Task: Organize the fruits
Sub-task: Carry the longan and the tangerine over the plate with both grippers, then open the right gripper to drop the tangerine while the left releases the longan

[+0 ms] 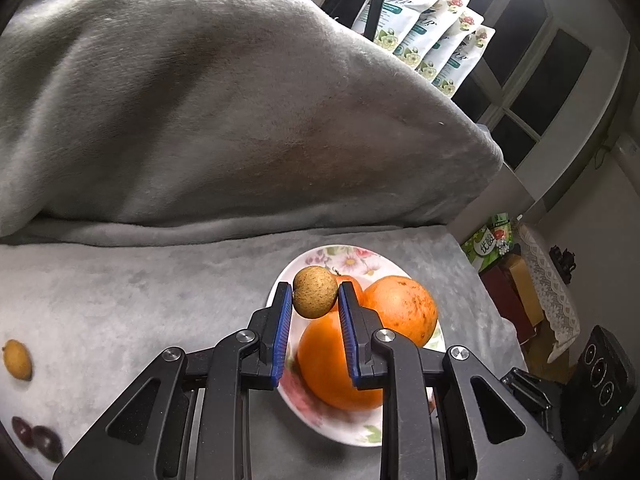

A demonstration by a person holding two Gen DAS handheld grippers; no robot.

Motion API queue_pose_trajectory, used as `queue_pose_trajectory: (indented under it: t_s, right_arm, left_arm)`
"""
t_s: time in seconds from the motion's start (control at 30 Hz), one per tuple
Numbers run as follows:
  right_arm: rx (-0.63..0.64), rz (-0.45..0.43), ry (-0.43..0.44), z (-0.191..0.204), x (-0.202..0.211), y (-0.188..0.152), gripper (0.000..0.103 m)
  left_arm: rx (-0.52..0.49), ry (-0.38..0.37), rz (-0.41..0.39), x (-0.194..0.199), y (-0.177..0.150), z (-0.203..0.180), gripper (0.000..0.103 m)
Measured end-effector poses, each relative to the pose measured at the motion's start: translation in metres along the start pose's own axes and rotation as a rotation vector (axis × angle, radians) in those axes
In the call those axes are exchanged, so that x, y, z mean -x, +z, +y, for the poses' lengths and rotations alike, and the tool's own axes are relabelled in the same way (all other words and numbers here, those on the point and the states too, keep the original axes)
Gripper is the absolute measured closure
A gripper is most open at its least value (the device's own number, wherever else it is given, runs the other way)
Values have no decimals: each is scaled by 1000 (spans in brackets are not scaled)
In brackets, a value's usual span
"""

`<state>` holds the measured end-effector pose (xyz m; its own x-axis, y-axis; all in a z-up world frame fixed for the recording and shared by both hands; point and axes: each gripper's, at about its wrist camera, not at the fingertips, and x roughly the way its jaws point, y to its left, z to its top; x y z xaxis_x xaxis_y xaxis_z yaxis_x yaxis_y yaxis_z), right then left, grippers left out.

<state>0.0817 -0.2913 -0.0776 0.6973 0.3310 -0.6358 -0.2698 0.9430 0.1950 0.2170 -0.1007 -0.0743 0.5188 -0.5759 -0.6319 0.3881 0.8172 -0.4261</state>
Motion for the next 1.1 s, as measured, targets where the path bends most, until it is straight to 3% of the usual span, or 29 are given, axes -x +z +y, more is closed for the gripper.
queue_pose_trajectory:
  t_s: [0.53, 0.6, 0.63, 0.7, 0.73, 0.83, 0.87, 0.93, 1.1]
  right_arm:
    - [20, 2, -8, 2, -9, 1, 65]
    - [24, 4, -9, 2, -10, 2, 63]
    - [26, 3, -11, 3, -10, 2, 60]
    - [29, -15, -20, 3, -7, 2, 29]
    - [32, -29, -24, 3, -6, 2, 25]
    - [36, -56, -40, 4, 0, 4, 20]
    - [35, -64, -43, 4, 2, 4, 13]
    - [37, -80, -37, 5, 5, 5, 12]
    - [50, -92, -43, 7, 9, 5, 12]
  left_arm:
    - [-16, -22, 16, -8, 6, -5, 81]
    - [-18, -19, 14, -8, 6, -5, 75]
    - [-18, -20, 13, -8, 7, -6, 67]
    - [-14, -26, 9, -6, 7, -6, 57]
    - [-13, -26, 8, -6, 7, -7, 55]
    - [-5, -21, 5, -4, 8, -7, 38]
    - [-3, -27, 2, -3, 9, -7, 37]
    - [-4, -33, 1, -1, 9, -7, 29]
    - [-22, -9, -8, 4, 9, -13, 28]
